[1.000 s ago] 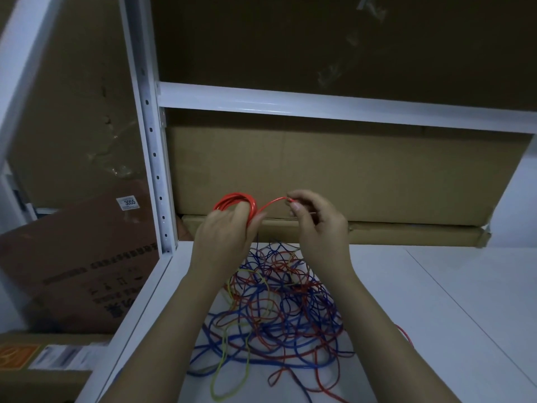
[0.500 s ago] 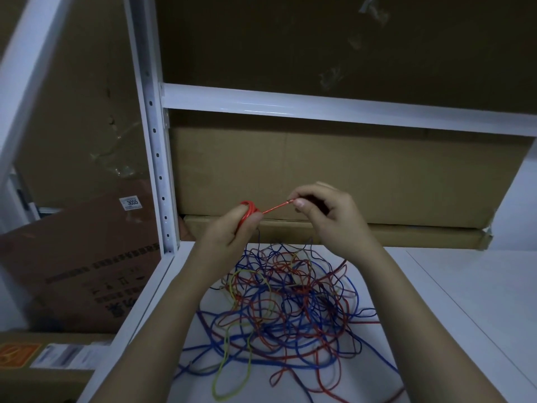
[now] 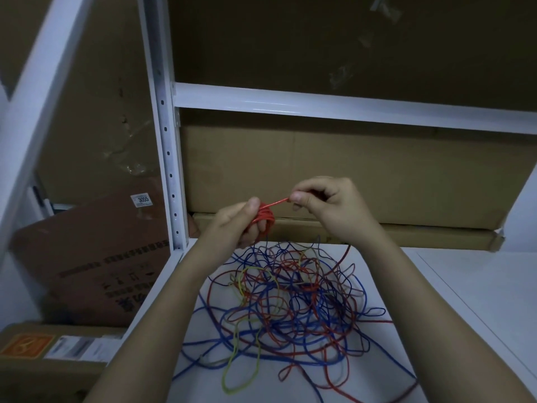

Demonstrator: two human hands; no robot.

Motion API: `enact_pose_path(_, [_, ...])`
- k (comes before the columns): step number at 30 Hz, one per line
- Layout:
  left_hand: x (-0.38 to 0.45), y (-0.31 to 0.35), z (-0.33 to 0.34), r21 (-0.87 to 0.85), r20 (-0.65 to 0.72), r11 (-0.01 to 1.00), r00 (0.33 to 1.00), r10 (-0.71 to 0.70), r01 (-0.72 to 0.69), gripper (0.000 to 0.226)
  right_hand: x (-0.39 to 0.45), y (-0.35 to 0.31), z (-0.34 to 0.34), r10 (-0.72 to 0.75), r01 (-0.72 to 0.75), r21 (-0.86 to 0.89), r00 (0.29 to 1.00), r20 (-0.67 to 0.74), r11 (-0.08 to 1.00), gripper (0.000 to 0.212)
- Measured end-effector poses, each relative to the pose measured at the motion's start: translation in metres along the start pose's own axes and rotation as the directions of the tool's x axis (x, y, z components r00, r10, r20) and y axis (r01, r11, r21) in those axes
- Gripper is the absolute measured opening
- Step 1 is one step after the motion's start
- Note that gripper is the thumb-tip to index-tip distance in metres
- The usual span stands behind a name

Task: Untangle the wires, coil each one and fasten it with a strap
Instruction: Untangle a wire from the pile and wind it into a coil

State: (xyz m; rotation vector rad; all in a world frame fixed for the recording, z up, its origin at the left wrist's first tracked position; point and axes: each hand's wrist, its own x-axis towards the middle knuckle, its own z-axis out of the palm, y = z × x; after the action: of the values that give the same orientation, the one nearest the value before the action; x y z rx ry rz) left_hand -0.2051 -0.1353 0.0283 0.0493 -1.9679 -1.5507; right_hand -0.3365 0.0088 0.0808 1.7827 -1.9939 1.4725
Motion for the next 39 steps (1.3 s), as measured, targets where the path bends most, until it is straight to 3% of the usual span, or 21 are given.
enact_pose_path(5, [0.002,0.001,-0.001,-0.376,0.094,0.924,0.995,-0.038,0.071,0.048,0.006,0.003,0.014,0.099,-0.106,0.211,0.994,0.04,0.972,0.014])
enact_pose_path(9, [0.008,0.001,0.0,-0.492,0.02,0.87,1.0,-0.021,0.028,0.046,-0.001,0.015,0.045,0.217,-0.195,0.451,0.976,0.005,0.871,0.013])
enact_pose_path(13, [0.017,-0.003,-0.003,-0.605,-0.063,0.796,0.995,-0.077,0.024,0.047,-0.009,0.033,0.059,0.237,-0.194,0.491,0.971,-0.027,0.849,0.023])
enact_pose_path(15, [0.02,-0.005,-0.006,-0.663,-0.091,0.749,0.991,-0.102,0.017,0.049,-0.015,0.042,0.064,0.274,-0.192,0.444,0.953,-0.129,0.875,0.022])
enact_pose_path(17, [0.022,-0.005,-0.007,-0.72,-0.139,0.694,0.984,-0.111,-0.023,0.049,-0.023,0.048,0.073,0.254,-0.195,0.269,0.945,-0.204,0.943,0.018])
enact_pose_path(20, [0.03,-0.007,-0.007,-0.757,-0.256,0.643,0.958,-0.129,-0.116,0.046,-0.039,0.056,0.088,0.123,-0.13,-0.114,0.99,-0.065,0.985,0.022])
enact_pose_path(22, [0.035,-0.011,-0.005,-0.68,-0.333,0.719,0.933,-0.133,-0.141,0.038,-0.048,0.057,0.096,0.056,-0.041,-0.231,0.997,0.059,0.972,0.022])
enact_pose_path(25, [0.037,-0.021,0.004,-0.455,-0.387,0.886,0.916,-0.11,-0.086,0.022,-0.049,0.05,0.093,-0.021,0.051,-0.279,0.994,0.108,0.959,0.019])
enact_pose_path(28, [0.032,-0.03,0.007,0.019,-0.323,1.0,0.946,0.017,-0.012,0.014,-0.043,0.042,0.082,0.002,0.035,-0.266,0.991,0.135,0.963,0.017])
enact_pose_path(30, [0.029,-0.035,0.006,0.3,-0.197,0.954,0.978,0.072,-0.01,0.013,-0.037,0.04,0.073,0.102,-0.078,-0.173,0.985,0.137,0.982,0.019])
enact_pose_path(34, [0.03,-0.039,0.0,0.6,-0.004,0.8,1.0,0.031,-0.023,0.024,-0.031,0.045,0.051,0.3,-0.35,0.22,0.926,0.231,0.911,0.016])
enact_pose_path(36, [0.03,-0.04,0.0,0.653,0.086,0.756,0.996,-0.012,-0.048,0.023,-0.031,0.053,0.042,0.315,-0.383,0.243,0.909,0.274,0.891,0.015])
enact_pose_path(39, [0.026,-0.044,0.004,0.638,0.135,0.77,0.987,-0.085,-0.021,0.035,-0.028,0.064,0.036,0.287,-0.309,0.129,0.943,0.168,0.942,0.013])
